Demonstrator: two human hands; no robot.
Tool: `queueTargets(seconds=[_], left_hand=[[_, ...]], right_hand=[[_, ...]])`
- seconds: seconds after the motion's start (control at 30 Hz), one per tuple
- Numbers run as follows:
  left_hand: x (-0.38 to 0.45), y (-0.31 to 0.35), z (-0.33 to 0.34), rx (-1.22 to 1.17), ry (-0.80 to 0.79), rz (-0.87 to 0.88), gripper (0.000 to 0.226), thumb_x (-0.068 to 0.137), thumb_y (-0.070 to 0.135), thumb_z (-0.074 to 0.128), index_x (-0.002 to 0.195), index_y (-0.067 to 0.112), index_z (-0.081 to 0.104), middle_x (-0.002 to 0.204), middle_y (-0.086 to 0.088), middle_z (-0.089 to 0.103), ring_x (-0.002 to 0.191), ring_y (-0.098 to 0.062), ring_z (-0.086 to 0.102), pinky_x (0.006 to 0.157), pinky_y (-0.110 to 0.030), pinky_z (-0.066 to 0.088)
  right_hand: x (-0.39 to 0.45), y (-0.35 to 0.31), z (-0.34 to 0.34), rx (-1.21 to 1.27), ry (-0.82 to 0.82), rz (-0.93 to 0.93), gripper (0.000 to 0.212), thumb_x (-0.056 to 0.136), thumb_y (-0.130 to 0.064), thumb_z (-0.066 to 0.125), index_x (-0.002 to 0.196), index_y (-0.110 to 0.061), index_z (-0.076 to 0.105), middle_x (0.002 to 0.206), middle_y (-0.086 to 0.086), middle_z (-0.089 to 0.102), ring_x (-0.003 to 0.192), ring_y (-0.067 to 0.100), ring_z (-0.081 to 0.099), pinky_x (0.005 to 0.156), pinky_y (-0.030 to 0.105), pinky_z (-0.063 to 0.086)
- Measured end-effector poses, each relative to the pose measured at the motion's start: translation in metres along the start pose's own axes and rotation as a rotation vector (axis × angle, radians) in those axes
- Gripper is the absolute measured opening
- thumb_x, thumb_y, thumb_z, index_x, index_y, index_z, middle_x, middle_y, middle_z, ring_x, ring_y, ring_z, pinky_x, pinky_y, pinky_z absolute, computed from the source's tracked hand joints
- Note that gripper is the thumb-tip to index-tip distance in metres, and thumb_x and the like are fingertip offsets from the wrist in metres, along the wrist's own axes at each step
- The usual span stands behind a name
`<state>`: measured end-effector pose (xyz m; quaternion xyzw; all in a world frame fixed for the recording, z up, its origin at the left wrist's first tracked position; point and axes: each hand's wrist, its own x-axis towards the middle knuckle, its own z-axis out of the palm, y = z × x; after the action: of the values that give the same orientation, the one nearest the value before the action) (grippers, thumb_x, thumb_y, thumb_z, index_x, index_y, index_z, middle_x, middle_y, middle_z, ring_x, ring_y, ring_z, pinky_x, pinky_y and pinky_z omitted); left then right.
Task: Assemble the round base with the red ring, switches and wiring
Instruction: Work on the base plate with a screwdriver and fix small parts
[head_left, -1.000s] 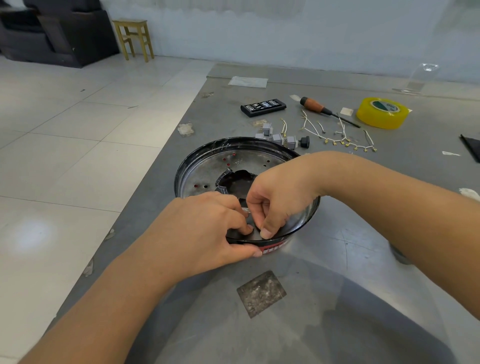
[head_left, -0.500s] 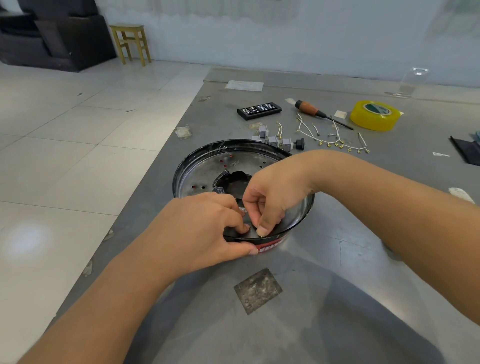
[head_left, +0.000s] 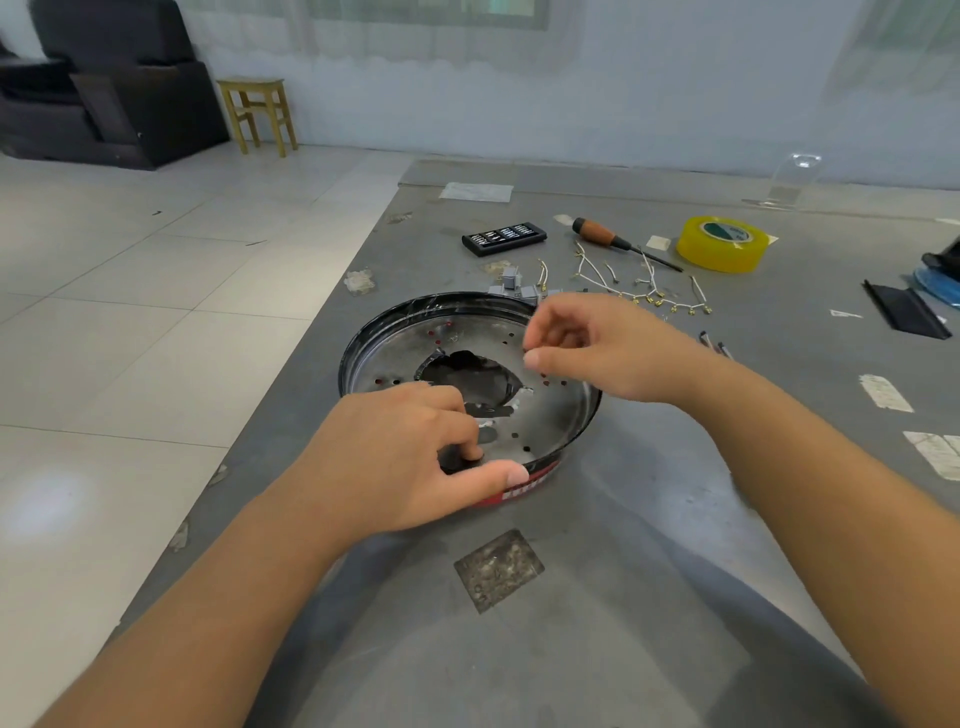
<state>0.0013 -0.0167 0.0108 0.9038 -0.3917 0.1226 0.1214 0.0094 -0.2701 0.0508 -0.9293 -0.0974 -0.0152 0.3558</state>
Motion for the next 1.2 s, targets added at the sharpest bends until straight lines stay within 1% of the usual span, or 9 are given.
queueTargets(seconds=[0.07, 0.13, 0.23, 0.33, 0.43, 0.7, 0.93, 1.1, 1.2], left_hand=[[0.001, 0.002, 0.004, 0.014, 0.039, 0.015, 0.075, 0.087, 0.085, 0.022, 0.078, 0.032, 0.073, 0.081, 0.012, 0.057, 0.08, -0.005, 0.053, 0.058, -0.028, 0.041], [0.001, 0.002, 0.008, 0.015, 0.09, 0.026, 0.071, 0.092, 0.08, 0.024, 0.072, 0.028, 0.069, 0.076, 0.009, 0.055, 0.075, -0.008, 0.052, 0.055, -0.028, 0.037], [0.003, 0.001, 0.012, 0.025, 0.124, 0.039, 0.071, 0.096, 0.076, 0.023, 0.069, 0.026, 0.065, 0.072, 0.008, 0.053, 0.069, -0.01, 0.05, 0.052, -0.026, 0.035], [0.004, 0.0, 0.015, 0.032, 0.172, 0.045, 0.067, 0.099, 0.072, 0.026, 0.068, 0.026, 0.064, 0.071, 0.008, 0.053, 0.066, -0.01, 0.049, 0.05, -0.026, 0.033], [0.0, -0.001, 0.022, 0.045, 0.232, 0.046, 0.062, 0.103, 0.065, 0.028, 0.068, 0.026, 0.063, 0.07, 0.007, 0.054, 0.065, -0.012, 0.05, 0.047, -0.028, 0.037], [-0.004, -0.003, 0.033, 0.055, 0.383, 0.078, 0.071, 0.108, 0.06, 0.023, 0.07, 0.025, 0.072, 0.072, 0.008, 0.063, 0.063, -0.014, 0.058, 0.046, -0.033, 0.044], [-0.003, -0.006, 0.035, 0.055, 0.401, 0.089, 0.072, 0.109, 0.061, 0.023, 0.072, 0.025, 0.073, 0.073, 0.009, 0.064, 0.064, -0.013, 0.058, 0.047, -0.032, 0.044], [-0.003, -0.006, 0.034, 0.042, 0.406, 0.095, 0.071, 0.109, 0.061, 0.023, 0.072, 0.026, 0.073, 0.074, 0.01, 0.064, 0.065, -0.013, 0.059, 0.047, -0.032, 0.044], [-0.003, -0.005, 0.032, 0.042, 0.375, 0.091, 0.072, 0.108, 0.063, 0.022, 0.073, 0.026, 0.073, 0.076, 0.01, 0.064, 0.066, -0.013, 0.06, 0.049, -0.034, 0.046]], right_hand=[[-0.013, 0.022, -0.006, -0.114, 0.248, 0.063, 0.005, 0.093, -0.031, 0.071, 0.093, -0.032, 0.066, 0.088, -0.013, 0.069, 0.081, -0.001, 0.061, 0.068, 0.009, 0.044], [-0.025, 0.047, -0.012, -0.273, 0.372, 0.19, 0.002, 0.095, -0.029, 0.065, 0.096, -0.027, 0.064, 0.094, -0.008, 0.067, 0.084, 0.007, 0.06, 0.073, 0.018, 0.048], [-0.044, 0.08, -0.02, -0.47, 0.407, 0.456, 0.012, 0.098, -0.025, 0.055, 0.104, -0.021, 0.064, 0.114, 0.007, 0.063, 0.104, 0.03, 0.059, 0.089, 0.043, 0.053], [-0.06, 0.103, -0.027, -0.647, 0.379, 0.719, 0.025, 0.098, -0.026, 0.05, 0.119, -0.017, 0.061, 0.127, 0.014, 0.055, 0.117, 0.04, 0.054, 0.094, 0.046, 0.047], [-0.069, 0.116, -0.031, -0.599, 0.328, 0.904, 0.033, 0.097, -0.026, 0.048, 0.126, -0.016, 0.06, 0.13, 0.017, 0.054, 0.121, 0.043, 0.052, 0.095, 0.047, 0.046], [-0.068, 0.124, -0.025, -0.506, 0.407, 0.878, 0.033, 0.094, -0.015, 0.048, 0.122, -0.005, 0.064, 0.129, 0.024, 0.051, 0.122, 0.047, 0.048, 0.098, 0.045, 0.045], [-0.066, 0.122, -0.025, -0.479, 0.513, 0.875, 0.038, 0.102, -0.032, 0.047, 0.12, -0.005, 0.066, 0.128, 0.024, 0.05, 0.115, 0.053, 0.054, 0.094, 0.049, 0.048], [-0.07, 0.121, -0.024, -0.466, 0.528, 0.861, 0.03, 0.093, -0.009, 0.052, 0.118, -0.008, 0.069, 0.128, 0.021, 0.048, 0.113, 0.051, 0.054, 0.092, 0.048, 0.048], [-0.073, 0.119, -0.026, -0.426, 0.552, 0.825, 0.032, 0.092, -0.004, 0.053, 0.117, -0.008, 0.071, 0.129, 0.022, 0.049, 0.115, 0.05, 0.053, 0.093, 0.049, 0.048]])
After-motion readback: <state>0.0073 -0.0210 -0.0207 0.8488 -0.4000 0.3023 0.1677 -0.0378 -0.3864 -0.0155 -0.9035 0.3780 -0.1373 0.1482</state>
